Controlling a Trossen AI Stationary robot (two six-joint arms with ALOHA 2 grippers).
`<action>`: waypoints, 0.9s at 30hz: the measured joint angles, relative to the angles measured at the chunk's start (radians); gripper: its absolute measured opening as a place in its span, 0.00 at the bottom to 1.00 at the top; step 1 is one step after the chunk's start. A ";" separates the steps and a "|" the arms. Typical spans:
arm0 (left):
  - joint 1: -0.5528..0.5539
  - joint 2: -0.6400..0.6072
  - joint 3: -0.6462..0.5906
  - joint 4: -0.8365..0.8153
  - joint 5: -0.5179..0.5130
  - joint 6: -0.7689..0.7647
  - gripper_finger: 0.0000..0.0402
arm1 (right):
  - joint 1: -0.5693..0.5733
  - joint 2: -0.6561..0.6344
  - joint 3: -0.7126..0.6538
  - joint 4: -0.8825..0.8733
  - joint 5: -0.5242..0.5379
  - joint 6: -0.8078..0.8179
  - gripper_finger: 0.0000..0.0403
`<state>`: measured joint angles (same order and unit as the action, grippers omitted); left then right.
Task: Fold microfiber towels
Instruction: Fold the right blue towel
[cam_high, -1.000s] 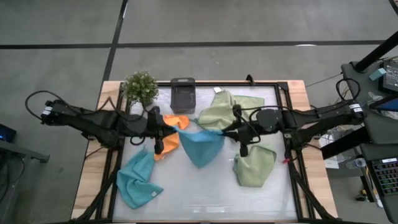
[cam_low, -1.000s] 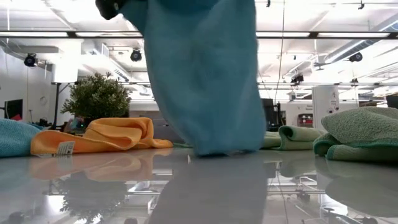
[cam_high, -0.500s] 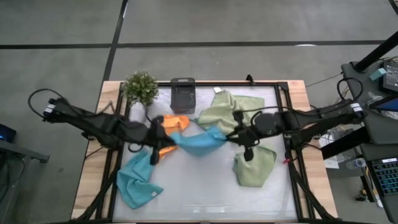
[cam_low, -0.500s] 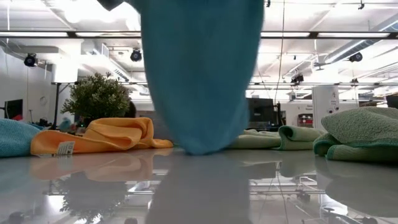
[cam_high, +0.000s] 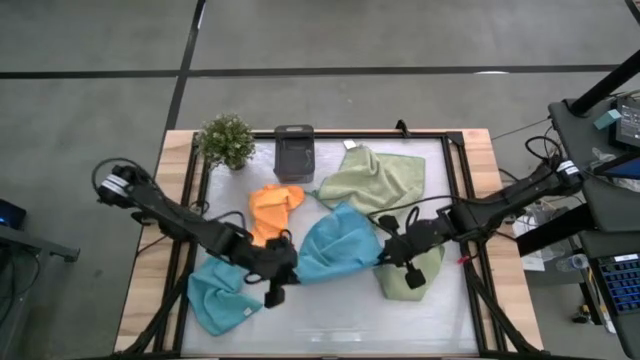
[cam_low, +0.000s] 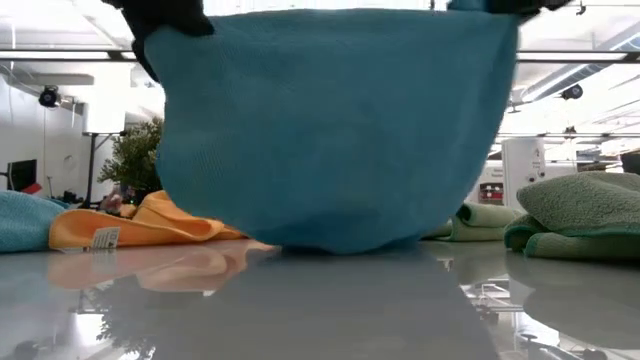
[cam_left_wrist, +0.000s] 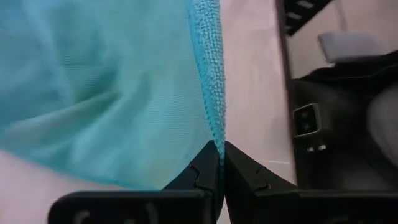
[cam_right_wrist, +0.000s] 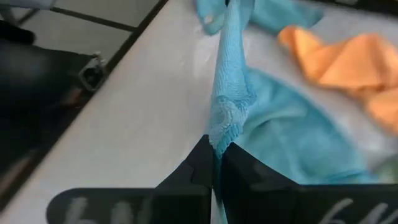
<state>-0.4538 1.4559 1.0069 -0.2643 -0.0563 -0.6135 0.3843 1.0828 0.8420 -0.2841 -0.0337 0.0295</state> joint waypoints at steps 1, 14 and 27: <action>0.000 0.024 0.000 0.040 0.019 -0.002 0.00 | 0.007 0.000 -0.014 0.007 -0.007 0.027 0.02; 0.012 0.231 0.001 0.276 0.194 -0.082 0.00 | 0.018 0.000 -0.168 0.113 -0.106 0.260 0.08; 0.035 0.181 0.002 0.240 0.305 -0.094 0.05 | 0.015 -0.003 -0.148 -0.024 -0.107 0.241 0.36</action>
<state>-0.4183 1.6370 1.0088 -0.0243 0.2484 -0.7078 0.3988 1.0798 0.6940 -0.3082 -0.1406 0.2701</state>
